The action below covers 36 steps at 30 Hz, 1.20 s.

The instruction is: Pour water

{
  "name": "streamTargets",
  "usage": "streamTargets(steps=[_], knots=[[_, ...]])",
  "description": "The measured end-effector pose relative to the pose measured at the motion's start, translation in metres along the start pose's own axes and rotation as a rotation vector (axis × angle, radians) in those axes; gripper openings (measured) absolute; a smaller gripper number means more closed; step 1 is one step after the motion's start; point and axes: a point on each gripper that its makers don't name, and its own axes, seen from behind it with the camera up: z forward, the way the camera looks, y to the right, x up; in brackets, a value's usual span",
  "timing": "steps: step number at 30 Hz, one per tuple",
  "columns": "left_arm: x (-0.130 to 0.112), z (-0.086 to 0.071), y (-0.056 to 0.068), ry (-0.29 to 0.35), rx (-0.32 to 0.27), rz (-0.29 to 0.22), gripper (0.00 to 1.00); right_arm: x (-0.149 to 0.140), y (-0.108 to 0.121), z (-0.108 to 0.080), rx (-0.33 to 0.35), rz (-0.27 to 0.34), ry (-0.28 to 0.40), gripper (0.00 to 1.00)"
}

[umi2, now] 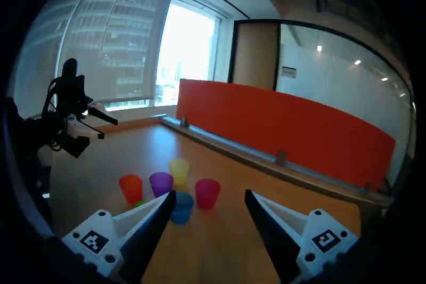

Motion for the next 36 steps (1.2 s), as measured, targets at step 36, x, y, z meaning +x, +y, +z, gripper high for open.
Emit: streamTargets(steps=[36], knots=[[-0.013,0.018,0.034,-0.1,-0.188,0.019,0.99,-0.012,-0.022,0.024,0.228,-0.112,-0.147,1.0]])
